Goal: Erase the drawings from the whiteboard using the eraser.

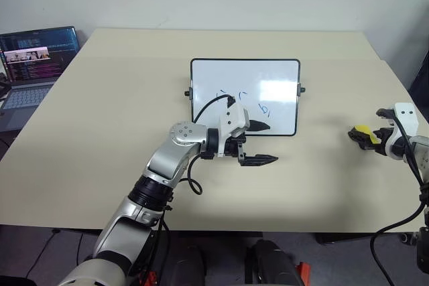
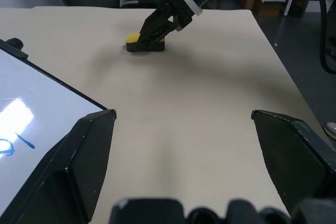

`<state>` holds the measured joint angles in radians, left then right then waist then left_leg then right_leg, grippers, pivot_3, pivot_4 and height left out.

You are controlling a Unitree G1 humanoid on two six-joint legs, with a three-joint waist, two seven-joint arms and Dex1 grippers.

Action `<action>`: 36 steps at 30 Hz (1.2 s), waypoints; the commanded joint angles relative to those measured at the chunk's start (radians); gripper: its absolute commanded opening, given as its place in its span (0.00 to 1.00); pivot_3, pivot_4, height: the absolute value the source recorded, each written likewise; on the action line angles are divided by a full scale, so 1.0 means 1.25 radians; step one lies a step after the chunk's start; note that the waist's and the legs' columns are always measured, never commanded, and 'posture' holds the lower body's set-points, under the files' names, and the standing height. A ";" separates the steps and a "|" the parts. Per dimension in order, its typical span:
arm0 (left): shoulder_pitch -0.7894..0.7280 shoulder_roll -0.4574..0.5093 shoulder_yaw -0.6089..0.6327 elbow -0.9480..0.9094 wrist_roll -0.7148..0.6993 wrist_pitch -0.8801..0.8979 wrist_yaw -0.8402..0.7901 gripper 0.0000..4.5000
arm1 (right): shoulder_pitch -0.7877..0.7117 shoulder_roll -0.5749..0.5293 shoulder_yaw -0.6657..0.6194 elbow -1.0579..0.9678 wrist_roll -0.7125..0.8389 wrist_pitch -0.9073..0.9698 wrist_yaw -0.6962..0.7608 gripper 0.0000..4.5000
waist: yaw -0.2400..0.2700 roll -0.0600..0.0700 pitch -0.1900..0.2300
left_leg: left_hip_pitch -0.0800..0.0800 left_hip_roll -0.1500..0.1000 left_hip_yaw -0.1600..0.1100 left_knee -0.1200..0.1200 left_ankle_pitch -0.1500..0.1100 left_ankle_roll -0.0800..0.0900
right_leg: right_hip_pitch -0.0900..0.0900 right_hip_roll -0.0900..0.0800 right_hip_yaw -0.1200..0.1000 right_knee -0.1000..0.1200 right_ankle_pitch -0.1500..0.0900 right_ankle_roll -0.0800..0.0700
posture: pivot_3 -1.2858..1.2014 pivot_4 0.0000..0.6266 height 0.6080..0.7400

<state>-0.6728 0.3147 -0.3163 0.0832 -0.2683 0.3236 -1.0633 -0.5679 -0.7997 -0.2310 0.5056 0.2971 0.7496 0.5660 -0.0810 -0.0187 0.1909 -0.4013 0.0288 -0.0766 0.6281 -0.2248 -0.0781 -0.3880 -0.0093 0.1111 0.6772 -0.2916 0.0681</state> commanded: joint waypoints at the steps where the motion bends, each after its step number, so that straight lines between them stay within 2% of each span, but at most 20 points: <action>1: -0.006 0.004 0.005 -0.037 -0.004 0.001 -0.009 1.00 | -0.005 -0.002 -0.029 -0.024 0.004 -0.018 -0.006 0.96 | 0.000 0.000 0.000 | 0.000 0.000 0.000 0.000 0.000 0.000 | 0.000 0.000 0.000 0.000 0.000 0.000 | 0.52 0.24 1.00; 25: -0.027 0.007 0.035 -0.014 -0.009 -0.003 0.001 1.00 | -0.010 0.015 -0.041 -0.006 0.005 -0.056 -0.021 0.96 | 0.000 0.000 0.000 | 0.000 0.000 0.000 0.000 0.000 0.000 | 0.000 0.000 0.000 0.001 0.000 0.000 | 0.52 0.24 1.00; 36: -0.028 0.009 0.041 -0.016 -0.018 0.007 -0.003 1.00 | -0.007 0.017 -0.039 -0.024 0.011 -0.014 -0.026 0.96 | 0.000 0.000 0.000 | 0.000 0.000 0.000 0.000 0.000 0.000 | 0.000 0.000 0.000 0.001 0.000 0.000 | 0.52 0.24 1.00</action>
<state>-0.6911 0.3268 -0.2920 0.0847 -0.2720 0.3309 -1.0615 -0.5628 -0.7751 -0.2575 0.5140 0.2984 0.7279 0.5324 -0.0812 -0.0186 0.1909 -0.4010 0.0288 -0.0766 0.6286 -0.2247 -0.0781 -0.3880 -0.0093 0.1112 0.6782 -0.2916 0.0681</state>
